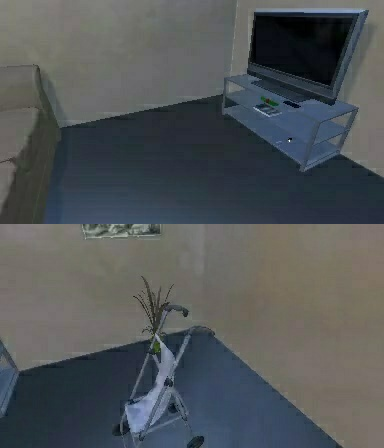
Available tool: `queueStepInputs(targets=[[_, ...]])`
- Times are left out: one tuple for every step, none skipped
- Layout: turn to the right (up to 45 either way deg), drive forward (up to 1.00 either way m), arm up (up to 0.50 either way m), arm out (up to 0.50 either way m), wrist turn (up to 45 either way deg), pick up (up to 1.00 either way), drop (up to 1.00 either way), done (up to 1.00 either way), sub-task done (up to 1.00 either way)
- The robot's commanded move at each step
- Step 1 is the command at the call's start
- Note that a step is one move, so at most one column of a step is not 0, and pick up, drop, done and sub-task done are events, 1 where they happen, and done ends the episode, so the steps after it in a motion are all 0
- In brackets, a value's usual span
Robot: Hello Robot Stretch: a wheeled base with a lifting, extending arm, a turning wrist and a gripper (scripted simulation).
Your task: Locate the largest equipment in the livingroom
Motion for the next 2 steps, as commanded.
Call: queueStepInputs(targets=[[0.0,0.35,0.00,0.00,0.0,0.00,0.00,0.00,0.00],[36.0,0.00,0.00,0.00,0.0,0.00,0.00,0.00,0.00]])
